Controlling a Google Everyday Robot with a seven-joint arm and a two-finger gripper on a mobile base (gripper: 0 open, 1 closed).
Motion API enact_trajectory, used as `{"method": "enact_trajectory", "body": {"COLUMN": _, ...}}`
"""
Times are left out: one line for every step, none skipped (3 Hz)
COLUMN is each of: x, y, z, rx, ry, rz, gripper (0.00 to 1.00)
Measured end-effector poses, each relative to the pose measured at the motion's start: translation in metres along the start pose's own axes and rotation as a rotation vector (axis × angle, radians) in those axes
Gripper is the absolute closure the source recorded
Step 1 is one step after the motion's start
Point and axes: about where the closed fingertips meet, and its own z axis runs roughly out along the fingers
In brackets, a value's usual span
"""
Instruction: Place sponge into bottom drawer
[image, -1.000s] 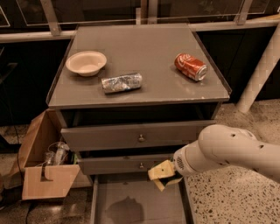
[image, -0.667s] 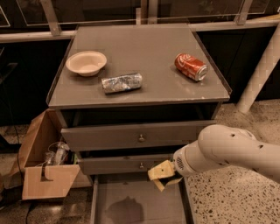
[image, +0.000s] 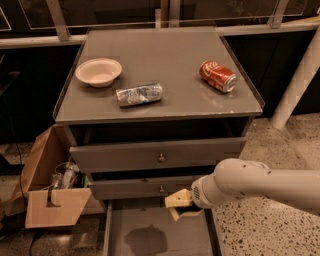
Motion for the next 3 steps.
{"method": "enact_trajectory", "body": {"x": 0.001, "y": -0.001, "z": 0.003, "rx": -0.002, "ry": 0.005, "rz": 0.002, "gripper": 1.00}}
{"method": "enact_trajectory", "body": {"x": 0.019, "y": -0.008, "z": 0.039, "rx": -0.027, "ry": 0.068, "rz": 0.032, "gripper": 1.00}}
{"method": "enact_trajectory", "body": {"x": 0.046, "y": -0.021, "z": 0.087, "rx": -0.060, "ry": 0.152, "rz": 0.078, "gripper": 1.00}}
